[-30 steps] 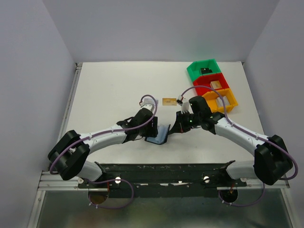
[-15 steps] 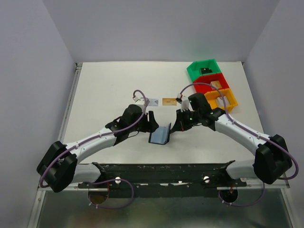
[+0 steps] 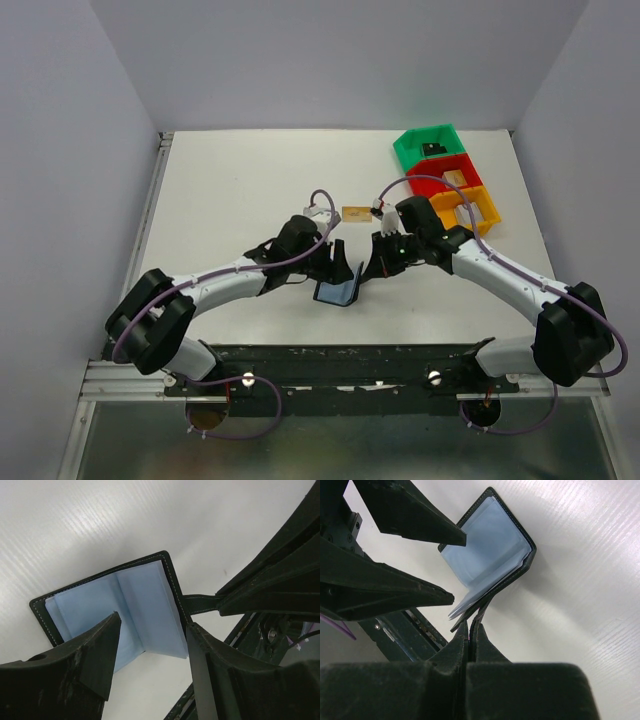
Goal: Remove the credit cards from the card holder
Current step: Remove the credit card from the card holder.
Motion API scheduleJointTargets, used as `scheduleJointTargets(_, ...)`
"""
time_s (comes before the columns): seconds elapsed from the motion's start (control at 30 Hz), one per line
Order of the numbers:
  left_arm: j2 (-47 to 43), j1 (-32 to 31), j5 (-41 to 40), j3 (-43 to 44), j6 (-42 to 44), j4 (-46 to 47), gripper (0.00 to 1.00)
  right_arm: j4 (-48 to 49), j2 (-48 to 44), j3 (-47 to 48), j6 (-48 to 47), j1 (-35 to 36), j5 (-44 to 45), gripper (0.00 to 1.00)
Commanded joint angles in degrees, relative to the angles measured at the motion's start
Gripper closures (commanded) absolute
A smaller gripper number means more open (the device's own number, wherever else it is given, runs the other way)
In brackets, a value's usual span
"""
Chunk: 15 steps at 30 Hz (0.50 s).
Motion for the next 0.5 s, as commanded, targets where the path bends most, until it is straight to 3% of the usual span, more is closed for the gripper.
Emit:
scheduleJointTargets(0.0,1.79,-1.16,2.33,3.02,1.91,0.22,0.33,-0.66,0.71,1.78,-0.93,-0.17,0.25,1.00)
scheduleJointTargets(0.47,4.43,-3.01,-0.84,3.03,1.64,-1.19,0.35,-0.22,0.35,1.43,-1.02,-0.17,-0.19,1.00)
